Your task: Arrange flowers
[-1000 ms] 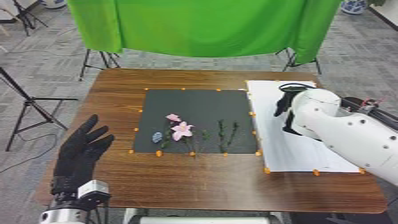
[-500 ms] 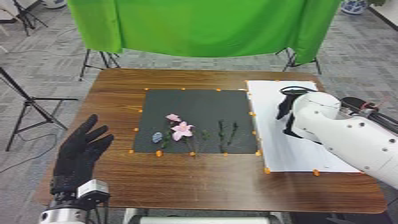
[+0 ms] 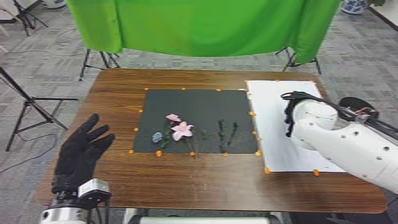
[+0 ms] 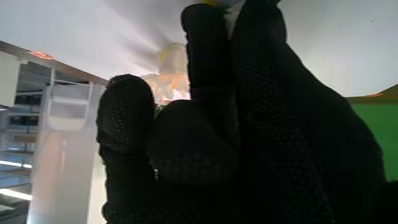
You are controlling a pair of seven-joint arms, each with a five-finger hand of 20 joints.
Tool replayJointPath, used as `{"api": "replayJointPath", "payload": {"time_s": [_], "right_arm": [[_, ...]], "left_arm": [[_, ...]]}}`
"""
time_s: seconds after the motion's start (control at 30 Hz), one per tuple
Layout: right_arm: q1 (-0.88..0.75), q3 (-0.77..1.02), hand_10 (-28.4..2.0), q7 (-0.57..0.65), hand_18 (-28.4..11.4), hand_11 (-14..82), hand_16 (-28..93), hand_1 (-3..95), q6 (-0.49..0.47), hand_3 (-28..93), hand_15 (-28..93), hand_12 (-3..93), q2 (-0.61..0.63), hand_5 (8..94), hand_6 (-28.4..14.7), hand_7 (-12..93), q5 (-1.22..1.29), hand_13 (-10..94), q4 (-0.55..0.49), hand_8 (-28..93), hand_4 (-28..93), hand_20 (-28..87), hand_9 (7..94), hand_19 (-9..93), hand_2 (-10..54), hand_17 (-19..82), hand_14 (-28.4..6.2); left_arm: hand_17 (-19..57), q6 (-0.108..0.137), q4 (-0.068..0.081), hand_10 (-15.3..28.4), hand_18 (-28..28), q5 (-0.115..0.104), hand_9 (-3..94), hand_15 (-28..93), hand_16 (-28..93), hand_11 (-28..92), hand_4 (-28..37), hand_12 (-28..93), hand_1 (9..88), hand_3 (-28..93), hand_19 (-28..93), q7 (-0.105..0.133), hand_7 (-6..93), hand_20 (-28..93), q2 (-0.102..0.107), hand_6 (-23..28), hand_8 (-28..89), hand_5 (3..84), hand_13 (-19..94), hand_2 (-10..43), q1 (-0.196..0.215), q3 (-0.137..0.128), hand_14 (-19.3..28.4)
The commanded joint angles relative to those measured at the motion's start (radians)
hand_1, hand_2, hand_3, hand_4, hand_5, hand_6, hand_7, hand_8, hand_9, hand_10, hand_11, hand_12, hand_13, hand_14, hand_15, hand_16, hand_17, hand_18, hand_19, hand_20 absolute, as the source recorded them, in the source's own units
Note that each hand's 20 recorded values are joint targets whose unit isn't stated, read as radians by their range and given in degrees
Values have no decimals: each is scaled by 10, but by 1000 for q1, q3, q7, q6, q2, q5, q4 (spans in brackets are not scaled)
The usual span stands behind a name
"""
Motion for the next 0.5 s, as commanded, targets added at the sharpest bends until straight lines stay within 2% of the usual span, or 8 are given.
{"api": "replayJointPath", "payload": {"time_s": [0.03,0.2,0.27,0.3,0.33,0.43,0.47,0.5], "right_arm": [[10,-39,-54,-10,-150,58,169,611,96,698,796,287,32,740,37,325,-34,860,-22,23,-282,132,886,932,-95,476,6],[49,-45,-57,-20,-148,58,172,605,122,715,794,292,41,756,34,322,-49,865,-53,21,-282,131,895,932,-95,479,7],[67,-48,-59,-22,-149,57,173,604,130,718,793,292,47,758,33,319,-58,867,-73,22,-283,133,897,932,-95,480,8],[77,-48,-60,-26,-149,57,174,605,132,719,793,293,46,761,32,318,-61,867,-80,22,-283,133,898,932,-95,480,7],[89,-53,-62,-28,-149,57,174,606,135,719,793,293,47,763,30,317,-65,867,-89,22,-283,134,899,932,-95,480,8],[111,-53,-64,-40,-149,57,175,608,139,720,794,294,49,769,28,311,-75,868,-116,22,-283,136,900,932,-95,481,8],[119,-55,-65,-45,-149,57,175,608,143,720,794,294,49,770,28,309,-74,869,-127,23,-283,137,900,932,-95,482,8],[119,-47,-65,-53,-149,58,175,608,140,721,794,295,50,771,28,308,-78,870,-140,25,-283,138,901,932,-95,484,8]], "left_arm": [[-102,-11,0,178,192,8,314,635,-131,321,-228,118,292,650,438,-14,121,156,-10,86,-89,363,220,69,3,-3,245],[-102,-8,-3,179,192,9,314,635,-131,320,-229,118,293,649,437,-10,122,155,-13,86,-89,363,219,69,15,-9,244],[-102,-9,-5,179,192,15,314,635,-131,320,-228,118,292,650,437,-19,122,155,-17,87,-89,364,218,69,16,-14,245],[-102,-4,-7,179,192,5,314,636,-130,319,-228,118,292,650,437,-9,121,155,-8,87,-89,364,218,69,18,-10,245],[-102,-4,-6,179,192,7,314,635,-131,320,-228,118,292,649,437,-9,121,156,-10,87,-89,364,219,69,18,-11,245],[-102,13,-9,179,192,-28,314,635,-131,320,-229,118,293,648,438,26,121,156,24,87,-89,364,219,69,18,3,245],[-102,14,-10,179,192,-32,314,634,-131,320,-228,118,292,649,438,32,121,156,29,87,-89,364,219,69,20,3,245],[-102,12,-10,179,192,-26,314,635,-131,320,-228,118,293,649,438,25,121,156,25,87,-88,364,218,69,22,-1,245]]}}
